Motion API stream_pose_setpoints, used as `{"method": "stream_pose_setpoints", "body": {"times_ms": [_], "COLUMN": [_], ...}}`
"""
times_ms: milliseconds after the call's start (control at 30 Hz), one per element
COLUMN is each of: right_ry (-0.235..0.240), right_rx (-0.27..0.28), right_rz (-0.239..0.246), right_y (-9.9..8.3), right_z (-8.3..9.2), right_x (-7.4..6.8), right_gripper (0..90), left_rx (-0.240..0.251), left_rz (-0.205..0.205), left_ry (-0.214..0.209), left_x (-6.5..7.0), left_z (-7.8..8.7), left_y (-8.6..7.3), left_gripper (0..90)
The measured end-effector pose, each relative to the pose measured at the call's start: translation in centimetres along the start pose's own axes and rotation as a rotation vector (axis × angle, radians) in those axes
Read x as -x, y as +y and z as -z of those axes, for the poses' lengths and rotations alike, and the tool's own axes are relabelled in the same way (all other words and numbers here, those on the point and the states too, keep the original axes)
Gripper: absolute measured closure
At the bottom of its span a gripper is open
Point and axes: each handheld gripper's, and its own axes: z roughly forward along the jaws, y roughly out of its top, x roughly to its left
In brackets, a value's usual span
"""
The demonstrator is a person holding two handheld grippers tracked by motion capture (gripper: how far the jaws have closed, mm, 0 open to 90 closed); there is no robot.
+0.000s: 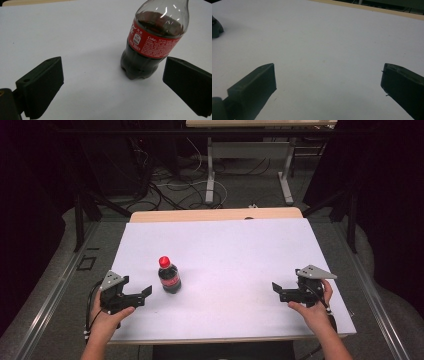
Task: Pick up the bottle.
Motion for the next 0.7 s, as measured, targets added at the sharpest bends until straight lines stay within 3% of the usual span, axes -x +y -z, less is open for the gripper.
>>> {"method": "stream_pose_setpoints", "body": {"times_ms": [367,533,700], "right_ry": [0.029,0.038,0.05], "right_rx": [-0.01,-0.007,-0.017], "right_rz": [-0.012,-0.016,-0.017], "right_y": [-1.1,-1.1,-1.1], "right_z": [-0.9,-1.1,-1.1], "right_x": [-0.3,-0.5,-0.7], "right_gripper": [0.0,0.0,0.0], "left_rx": [-0.019,-0.023,-0.041], "left_rz": [-0.028,-0.047,-0.079], "left_ry": [-0.03,-0.07,-0.063], "left_x": [1.1,2.5,3.6], "left_z": [-0.8,-1.4,-2.5], "left_y": [-0.2,0.0,0.3], "left_gripper": [0.6,0.6,1.3]}}
